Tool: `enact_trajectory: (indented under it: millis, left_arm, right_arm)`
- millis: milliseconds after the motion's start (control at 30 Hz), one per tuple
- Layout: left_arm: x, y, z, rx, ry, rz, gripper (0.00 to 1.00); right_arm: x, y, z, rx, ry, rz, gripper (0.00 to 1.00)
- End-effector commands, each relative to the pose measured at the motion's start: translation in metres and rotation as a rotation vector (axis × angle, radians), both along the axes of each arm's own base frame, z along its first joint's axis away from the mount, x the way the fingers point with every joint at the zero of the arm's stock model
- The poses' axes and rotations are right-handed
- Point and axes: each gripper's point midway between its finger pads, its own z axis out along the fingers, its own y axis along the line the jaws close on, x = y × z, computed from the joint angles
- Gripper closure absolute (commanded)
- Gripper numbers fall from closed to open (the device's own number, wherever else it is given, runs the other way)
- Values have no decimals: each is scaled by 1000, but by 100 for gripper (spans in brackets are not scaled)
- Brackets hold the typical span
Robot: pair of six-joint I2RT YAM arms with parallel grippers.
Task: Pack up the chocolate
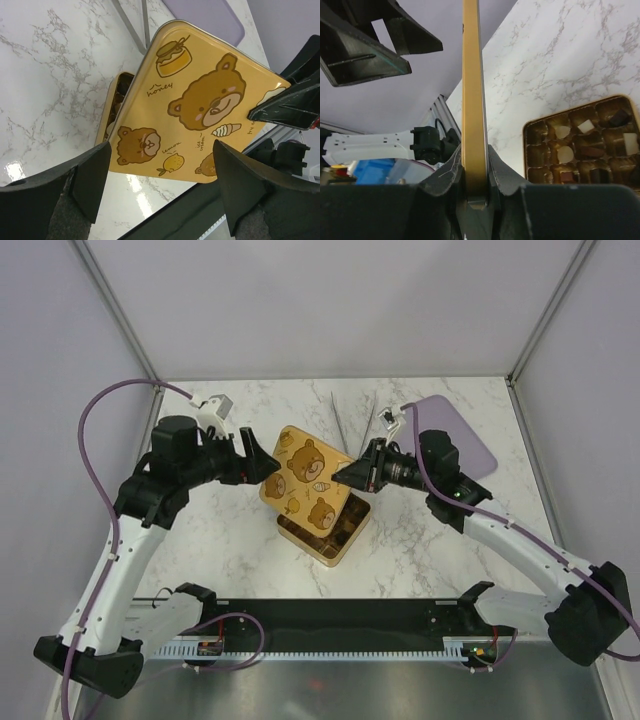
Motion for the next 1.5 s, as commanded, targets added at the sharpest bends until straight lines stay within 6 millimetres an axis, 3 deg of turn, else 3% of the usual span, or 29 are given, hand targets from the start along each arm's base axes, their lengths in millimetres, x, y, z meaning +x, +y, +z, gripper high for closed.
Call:
enact_trajectory:
  millis: [0,333,567,933,1467]
  left_arm:
    - [2,-7,-3,-59,-2,-3,11]
    - [9,-13,-57,-64,111,5,14]
    - [14,-21,-97,-95,194,12,21]
    - [19,-25,-151,-80,304,17,30]
    - [17,-27,-184,-83,385,26,41]
  right_arm:
    - [5,8,13,139,73,-16,100]
    - [21,0,-51,180,259,-95,100]
    - [31,-6,-84,192,353,-106,100]
    - [25,-15,-111,248,452,-102,100]
    - [17,-23,-147,245,525,-119,100]
